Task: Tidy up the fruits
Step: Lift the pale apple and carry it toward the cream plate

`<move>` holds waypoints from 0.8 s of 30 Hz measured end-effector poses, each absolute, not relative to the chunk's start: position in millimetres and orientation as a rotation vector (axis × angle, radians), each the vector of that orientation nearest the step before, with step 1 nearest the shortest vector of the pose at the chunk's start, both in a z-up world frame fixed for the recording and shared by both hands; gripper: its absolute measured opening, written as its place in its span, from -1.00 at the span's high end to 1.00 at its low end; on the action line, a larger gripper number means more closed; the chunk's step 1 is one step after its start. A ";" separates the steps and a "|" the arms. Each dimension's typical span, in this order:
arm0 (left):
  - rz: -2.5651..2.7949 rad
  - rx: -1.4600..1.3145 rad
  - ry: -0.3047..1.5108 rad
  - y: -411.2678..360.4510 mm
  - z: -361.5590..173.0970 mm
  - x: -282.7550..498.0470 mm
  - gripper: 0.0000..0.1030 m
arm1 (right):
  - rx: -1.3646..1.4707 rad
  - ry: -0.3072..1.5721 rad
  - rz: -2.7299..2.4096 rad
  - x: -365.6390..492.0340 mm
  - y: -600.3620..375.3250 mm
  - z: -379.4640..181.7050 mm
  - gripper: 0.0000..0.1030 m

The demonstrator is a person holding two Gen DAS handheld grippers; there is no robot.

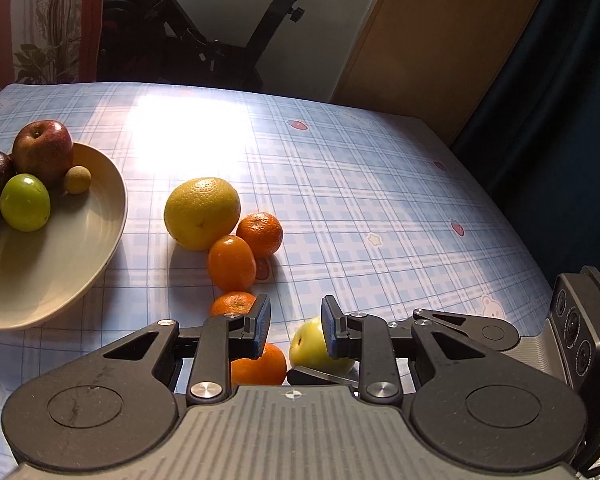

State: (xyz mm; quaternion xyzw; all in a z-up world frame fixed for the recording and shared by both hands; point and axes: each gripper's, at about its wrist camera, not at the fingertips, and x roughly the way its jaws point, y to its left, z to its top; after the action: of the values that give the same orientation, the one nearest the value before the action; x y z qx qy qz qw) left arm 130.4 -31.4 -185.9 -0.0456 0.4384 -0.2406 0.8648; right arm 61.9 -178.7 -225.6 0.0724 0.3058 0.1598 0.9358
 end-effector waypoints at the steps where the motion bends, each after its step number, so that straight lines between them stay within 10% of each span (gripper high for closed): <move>1: -0.518 -0.088 0.930 -33.0 -186.7 133.6 0.43 | 0.150 0.625 0.326 65.8 -179.5 -225.5 0.02; 17: -0.542 -0.188 1.044 -36.1 -201.4 168.2 0.37 | 0.164 0.571 0.334 67.2 -183.6 -233.0 0.01; 24: -0.566 -0.180 1.037 -42.1 -198.9 166.3 0.02 | 0.177 0.565 0.341 67.4 -184.9 -234.3 0.00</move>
State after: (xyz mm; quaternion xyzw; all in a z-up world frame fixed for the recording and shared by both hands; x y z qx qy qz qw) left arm 166.3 -42.1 -198.9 -0.0847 0.4881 -0.2664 0.8268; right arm 67.4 -184.9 -234.3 0.0869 0.2773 0.1670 0.9422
